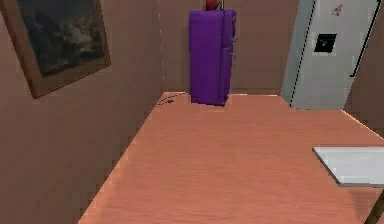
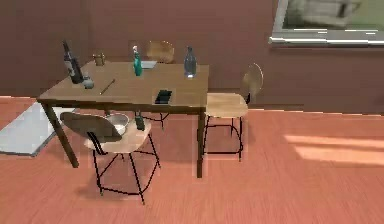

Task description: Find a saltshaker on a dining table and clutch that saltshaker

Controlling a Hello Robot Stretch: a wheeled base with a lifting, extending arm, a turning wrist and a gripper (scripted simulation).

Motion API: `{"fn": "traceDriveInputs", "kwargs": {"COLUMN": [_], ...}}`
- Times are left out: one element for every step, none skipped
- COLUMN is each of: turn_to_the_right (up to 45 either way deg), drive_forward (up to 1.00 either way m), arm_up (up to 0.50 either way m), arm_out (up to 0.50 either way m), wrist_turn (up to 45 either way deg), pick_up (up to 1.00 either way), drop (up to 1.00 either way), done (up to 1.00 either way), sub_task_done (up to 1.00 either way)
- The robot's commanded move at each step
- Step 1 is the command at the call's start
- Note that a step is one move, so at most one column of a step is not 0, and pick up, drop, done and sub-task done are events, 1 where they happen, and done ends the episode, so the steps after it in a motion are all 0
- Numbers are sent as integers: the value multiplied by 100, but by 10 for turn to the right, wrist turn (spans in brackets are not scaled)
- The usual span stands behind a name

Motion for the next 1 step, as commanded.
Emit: {"fn": "traceDriveInputs", "kwargs": {"turn_to_the_right": [270], "drive_forward": [0], "arm_up": [0], "arm_out": [0], "wrist_turn": [0], "pick_up": [0], "drop": [0], "done": [0], "sub_task_done": [0]}}
